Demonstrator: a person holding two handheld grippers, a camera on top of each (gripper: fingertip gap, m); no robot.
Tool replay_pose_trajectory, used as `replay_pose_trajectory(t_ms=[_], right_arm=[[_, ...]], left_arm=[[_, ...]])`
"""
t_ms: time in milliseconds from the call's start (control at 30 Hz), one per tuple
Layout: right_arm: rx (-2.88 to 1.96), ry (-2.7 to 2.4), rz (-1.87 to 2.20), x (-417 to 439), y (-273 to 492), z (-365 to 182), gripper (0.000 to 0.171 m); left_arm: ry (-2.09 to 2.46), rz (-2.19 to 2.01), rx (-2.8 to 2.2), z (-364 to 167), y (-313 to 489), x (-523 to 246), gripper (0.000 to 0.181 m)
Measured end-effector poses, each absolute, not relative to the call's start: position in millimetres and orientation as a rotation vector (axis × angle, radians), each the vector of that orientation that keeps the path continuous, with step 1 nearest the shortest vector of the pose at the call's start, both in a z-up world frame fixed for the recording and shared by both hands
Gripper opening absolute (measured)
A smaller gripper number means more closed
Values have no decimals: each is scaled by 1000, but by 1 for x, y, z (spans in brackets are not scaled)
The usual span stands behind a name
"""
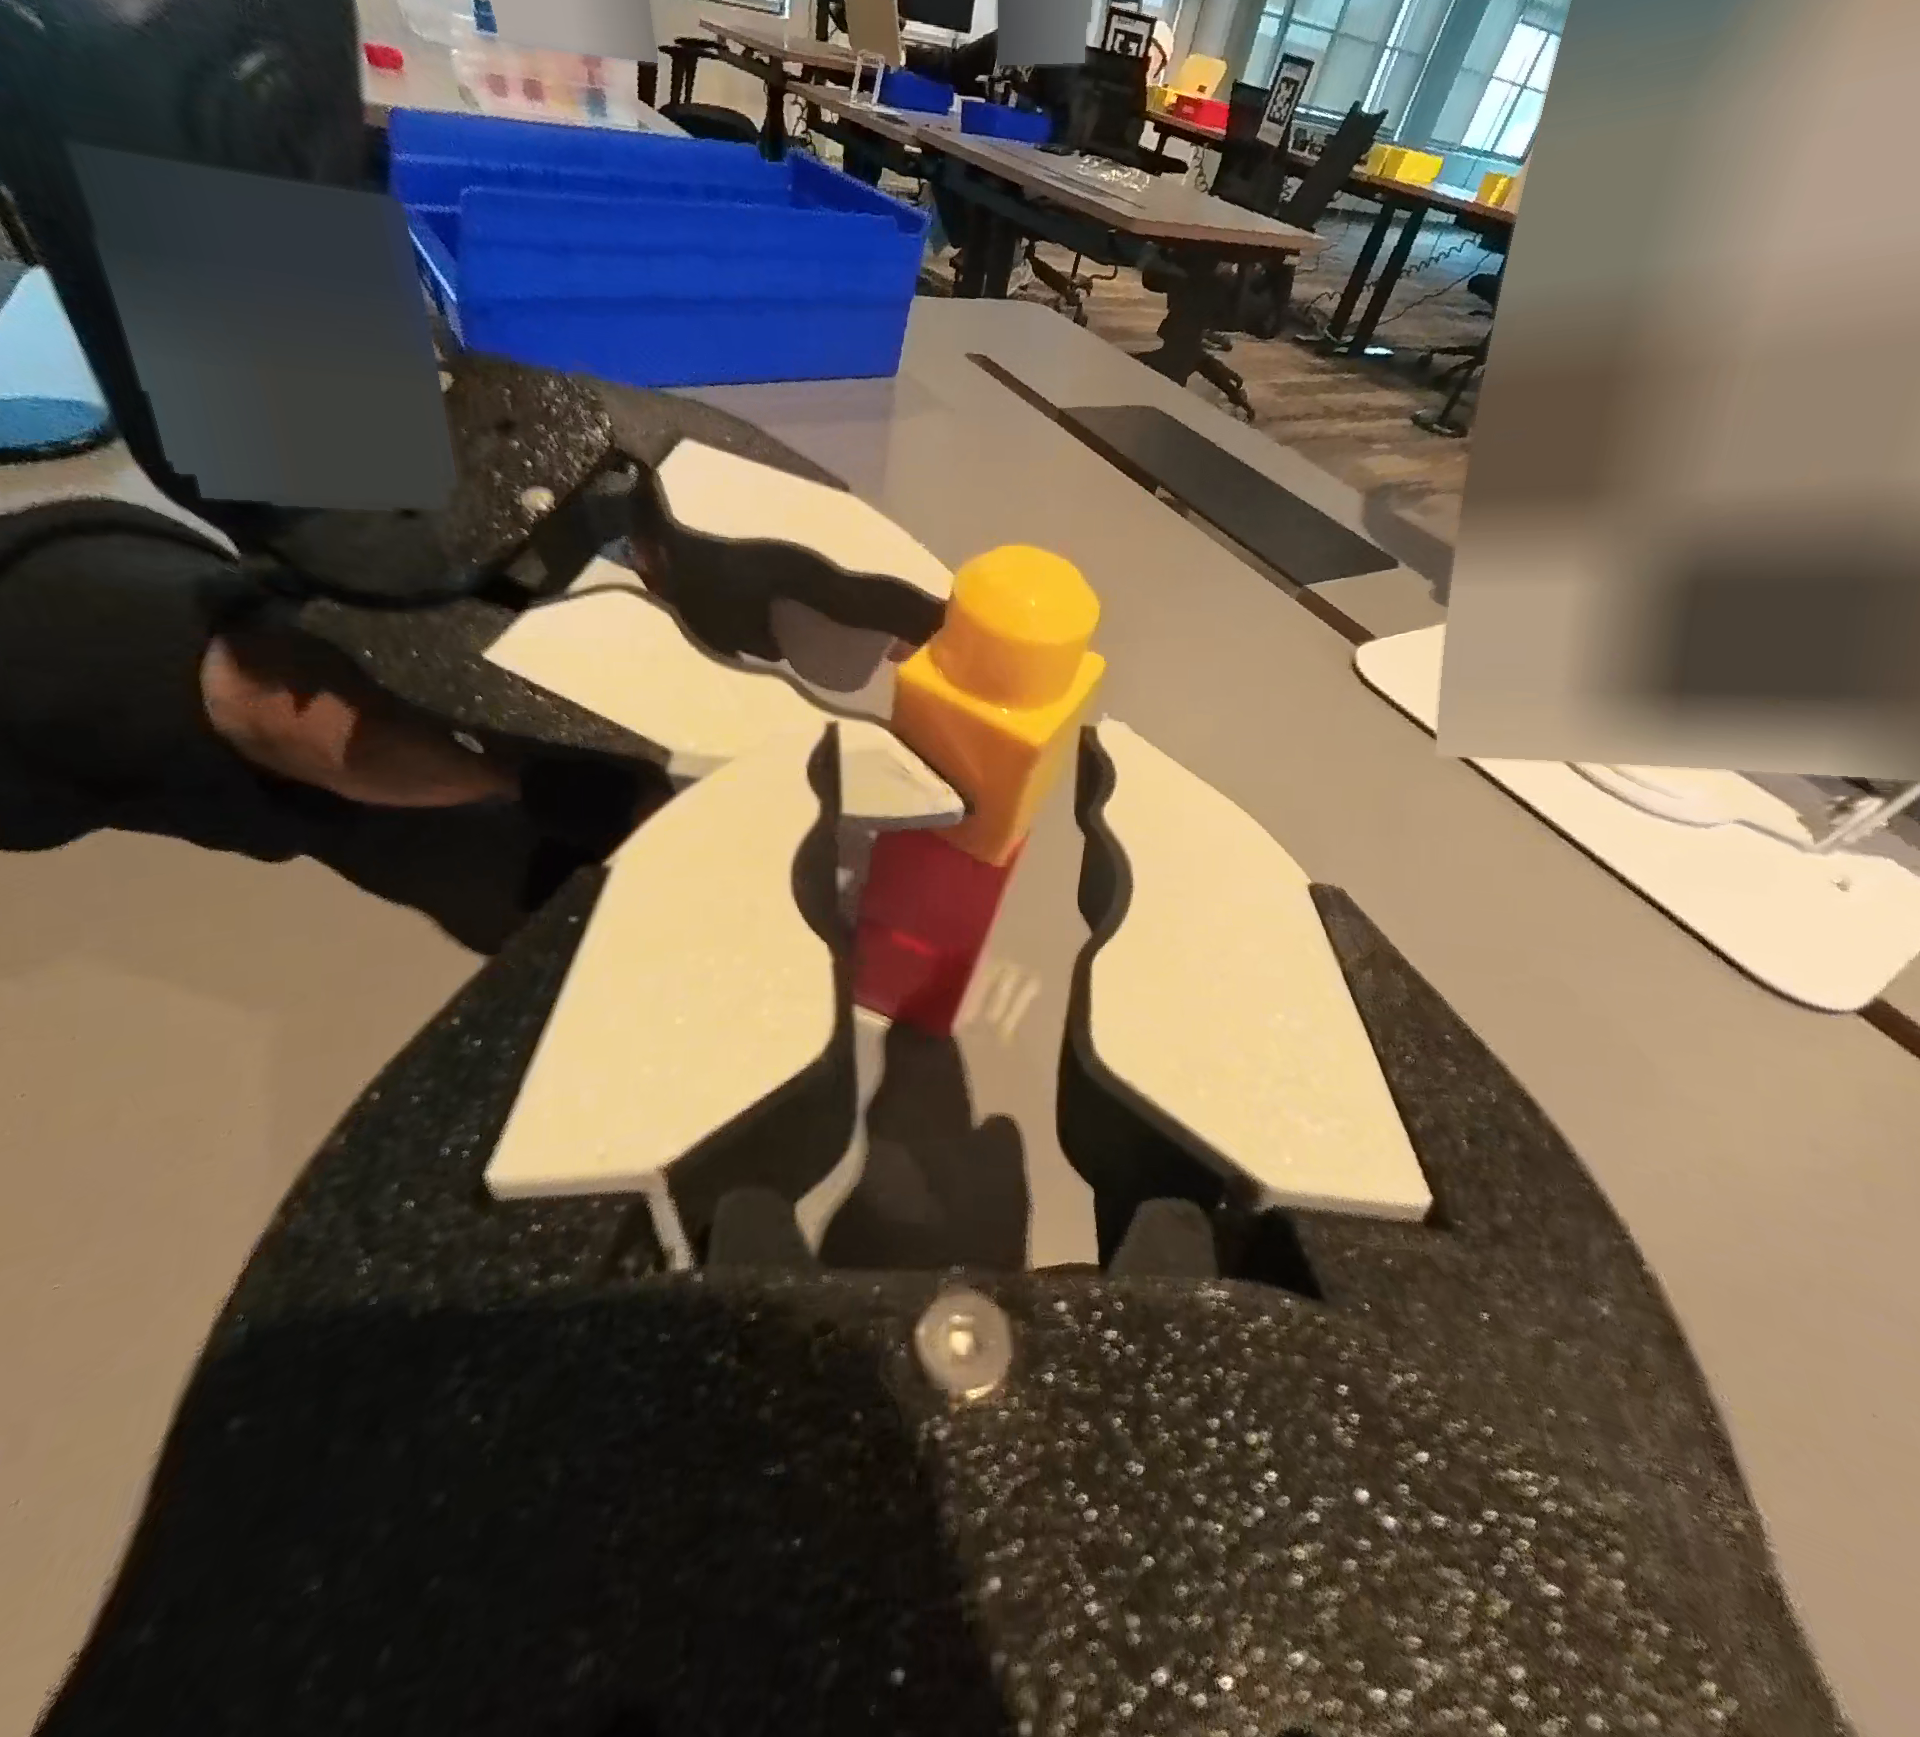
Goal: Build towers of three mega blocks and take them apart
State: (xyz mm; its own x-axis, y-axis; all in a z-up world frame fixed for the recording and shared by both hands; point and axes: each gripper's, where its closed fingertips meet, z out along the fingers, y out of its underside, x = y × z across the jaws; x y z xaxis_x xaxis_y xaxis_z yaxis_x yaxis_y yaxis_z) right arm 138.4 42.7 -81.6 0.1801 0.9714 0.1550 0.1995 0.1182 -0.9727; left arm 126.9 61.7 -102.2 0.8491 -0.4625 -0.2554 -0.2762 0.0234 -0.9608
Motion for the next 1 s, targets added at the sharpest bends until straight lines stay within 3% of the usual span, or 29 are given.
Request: replay_pose_trajectory(t_ms=[433,733,1000], right_arm=[[-1456,-1220,890,128,51,-92,46],[-1399,-1176,994,147,56,-82,47],[-1423,-1132,1009,153,65,-82,46]], left_arm=[[711,-121,-1551,-107,57,124,41],[726,-231,-1684,-110,51,119,63],[869,-12,-1878,-161,59,115,52]])
